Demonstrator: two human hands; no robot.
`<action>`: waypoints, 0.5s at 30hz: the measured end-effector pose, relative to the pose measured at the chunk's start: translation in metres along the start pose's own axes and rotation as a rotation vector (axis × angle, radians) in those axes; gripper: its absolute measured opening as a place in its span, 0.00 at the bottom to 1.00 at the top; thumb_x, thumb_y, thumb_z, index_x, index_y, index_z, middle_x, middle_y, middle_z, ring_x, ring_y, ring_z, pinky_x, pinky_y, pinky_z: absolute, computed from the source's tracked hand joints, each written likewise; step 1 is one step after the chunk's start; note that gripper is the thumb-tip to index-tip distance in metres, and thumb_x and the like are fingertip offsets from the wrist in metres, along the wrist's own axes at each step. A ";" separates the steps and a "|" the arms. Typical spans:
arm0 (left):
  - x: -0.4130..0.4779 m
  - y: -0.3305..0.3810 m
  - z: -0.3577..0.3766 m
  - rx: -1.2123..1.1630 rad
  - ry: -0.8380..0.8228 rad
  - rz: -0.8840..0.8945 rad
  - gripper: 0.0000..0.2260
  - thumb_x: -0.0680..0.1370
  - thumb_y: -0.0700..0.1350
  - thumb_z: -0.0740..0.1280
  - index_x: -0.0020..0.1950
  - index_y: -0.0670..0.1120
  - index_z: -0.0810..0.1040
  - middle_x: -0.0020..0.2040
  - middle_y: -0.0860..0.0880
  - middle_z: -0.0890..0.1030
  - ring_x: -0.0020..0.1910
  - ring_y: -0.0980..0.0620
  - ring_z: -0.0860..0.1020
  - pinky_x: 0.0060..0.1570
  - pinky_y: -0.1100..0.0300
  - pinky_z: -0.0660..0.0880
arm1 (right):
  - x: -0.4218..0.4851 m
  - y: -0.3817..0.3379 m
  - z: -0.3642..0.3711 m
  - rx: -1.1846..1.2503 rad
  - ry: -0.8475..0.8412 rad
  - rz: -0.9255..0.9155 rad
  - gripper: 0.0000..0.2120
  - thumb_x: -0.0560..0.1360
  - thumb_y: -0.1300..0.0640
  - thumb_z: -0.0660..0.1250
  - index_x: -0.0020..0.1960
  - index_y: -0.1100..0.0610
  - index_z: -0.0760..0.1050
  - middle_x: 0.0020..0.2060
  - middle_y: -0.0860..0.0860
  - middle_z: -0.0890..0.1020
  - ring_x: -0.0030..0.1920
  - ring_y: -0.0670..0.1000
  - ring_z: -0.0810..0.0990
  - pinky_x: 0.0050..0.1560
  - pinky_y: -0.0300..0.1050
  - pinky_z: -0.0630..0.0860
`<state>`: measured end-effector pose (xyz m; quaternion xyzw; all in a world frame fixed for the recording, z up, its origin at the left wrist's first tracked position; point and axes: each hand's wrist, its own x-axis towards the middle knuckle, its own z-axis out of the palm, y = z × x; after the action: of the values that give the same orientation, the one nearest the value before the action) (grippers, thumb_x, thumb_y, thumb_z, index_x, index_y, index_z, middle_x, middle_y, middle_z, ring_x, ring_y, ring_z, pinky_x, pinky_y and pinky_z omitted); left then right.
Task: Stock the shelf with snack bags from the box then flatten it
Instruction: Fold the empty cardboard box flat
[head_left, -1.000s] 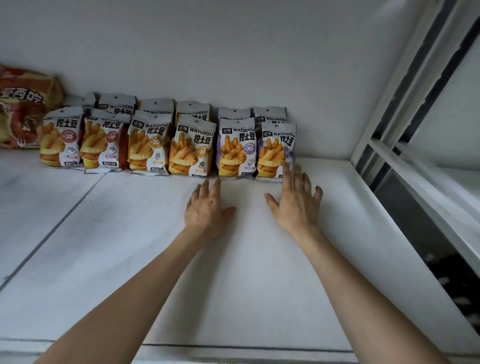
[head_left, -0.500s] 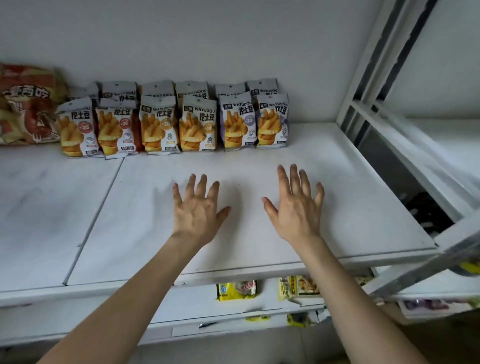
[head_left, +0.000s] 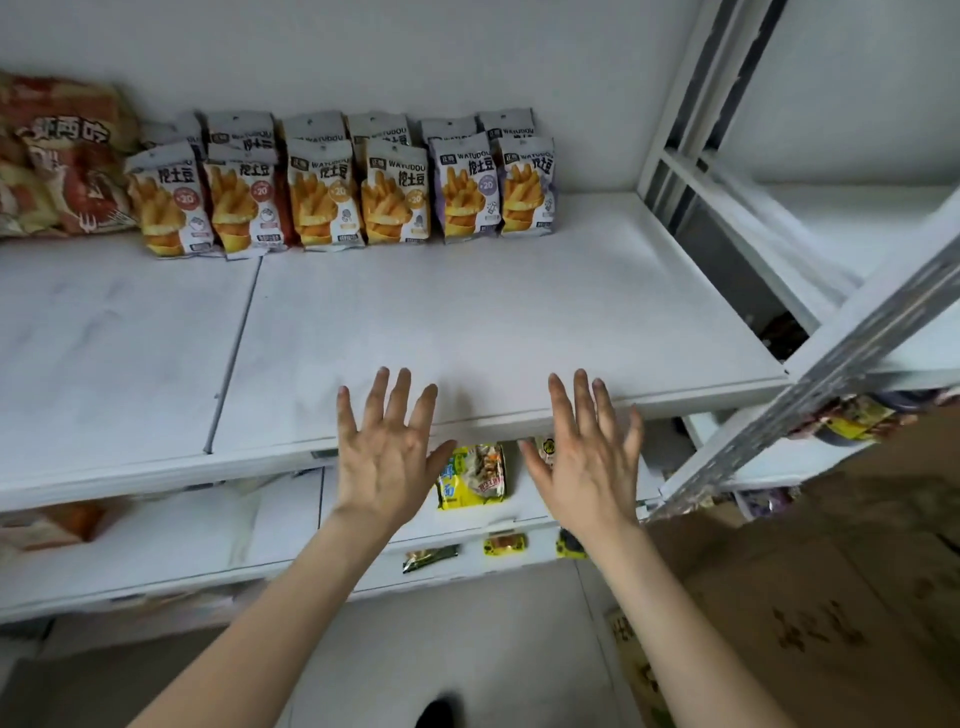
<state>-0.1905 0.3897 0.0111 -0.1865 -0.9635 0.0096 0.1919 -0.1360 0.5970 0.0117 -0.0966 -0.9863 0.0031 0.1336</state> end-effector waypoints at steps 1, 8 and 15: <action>-0.011 0.000 -0.001 -0.010 0.009 0.008 0.25 0.76 0.58 0.67 0.67 0.44 0.76 0.68 0.39 0.75 0.70 0.36 0.70 0.66 0.30 0.63 | -0.015 -0.003 -0.001 0.003 -0.008 0.016 0.36 0.77 0.35 0.49 0.78 0.54 0.60 0.76 0.58 0.64 0.76 0.58 0.63 0.71 0.65 0.54; -0.078 -0.007 -0.010 -0.091 -0.017 0.130 0.28 0.71 0.59 0.73 0.65 0.45 0.78 0.67 0.40 0.76 0.69 0.38 0.72 0.67 0.33 0.64 | -0.112 -0.031 -0.017 -0.052 -0.033 0.193 0.36 0.76 0.34 0.51 0.76 0.55 0.63 0.73 0.58 0.69 0.73 0.58 0.68 0.69 0.62 0.55; -0.149 -0.020 -0.027 -0.137 -0.044 0.328 0.28 0.72 0.61 0.70 0.67 0.46 0.77 0.67 0.41 0.76 0.70 0.39 0.71 0.67 0.33 0.62 | -0.212 -0.077 -0.029 -0.059 -0.028 0.426 0.35 0.76 0.35 0.51 0.76 0.56 0.63 0.72 0.59 0.71 0.73 0.59 0.68 0.69 0.64 0.58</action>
<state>-0.0596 0.3156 -0.0165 -0.3537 -0.9224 -0.0208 0.1535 0.0571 0.4806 -0.0137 -0.3068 -0.9450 0.0037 0.1136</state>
